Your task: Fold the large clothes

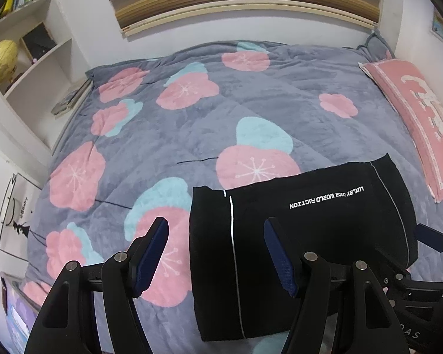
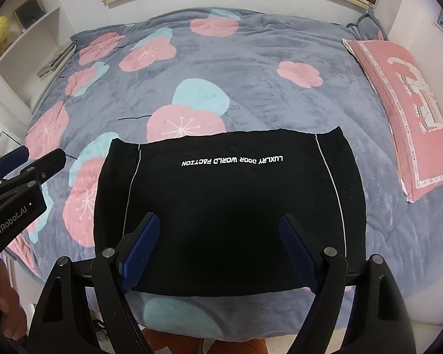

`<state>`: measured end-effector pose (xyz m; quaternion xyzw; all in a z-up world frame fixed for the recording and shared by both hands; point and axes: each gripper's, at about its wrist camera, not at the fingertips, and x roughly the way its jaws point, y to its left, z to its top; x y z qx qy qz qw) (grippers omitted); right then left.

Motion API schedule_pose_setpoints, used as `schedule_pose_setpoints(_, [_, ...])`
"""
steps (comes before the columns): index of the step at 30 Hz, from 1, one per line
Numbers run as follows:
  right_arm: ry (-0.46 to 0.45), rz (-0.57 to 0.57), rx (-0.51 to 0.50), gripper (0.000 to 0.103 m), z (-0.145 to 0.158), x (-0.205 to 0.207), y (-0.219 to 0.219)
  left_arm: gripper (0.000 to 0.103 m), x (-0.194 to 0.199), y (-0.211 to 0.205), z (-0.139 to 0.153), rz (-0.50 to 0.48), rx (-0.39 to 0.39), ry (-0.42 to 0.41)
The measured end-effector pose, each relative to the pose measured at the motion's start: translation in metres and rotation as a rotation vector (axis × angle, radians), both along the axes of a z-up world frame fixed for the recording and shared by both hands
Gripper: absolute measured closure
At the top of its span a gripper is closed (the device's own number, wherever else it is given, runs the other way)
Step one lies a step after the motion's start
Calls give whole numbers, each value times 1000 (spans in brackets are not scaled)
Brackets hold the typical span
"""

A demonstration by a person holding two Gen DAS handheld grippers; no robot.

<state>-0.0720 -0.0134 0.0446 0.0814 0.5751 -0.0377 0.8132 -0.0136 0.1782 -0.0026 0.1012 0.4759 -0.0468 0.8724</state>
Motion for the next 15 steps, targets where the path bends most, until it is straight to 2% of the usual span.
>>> schedule_pose_setpoints(15, [2,-23,-31,18,-1,6,-5,35,7,-13,-2,-75,-5,-7])
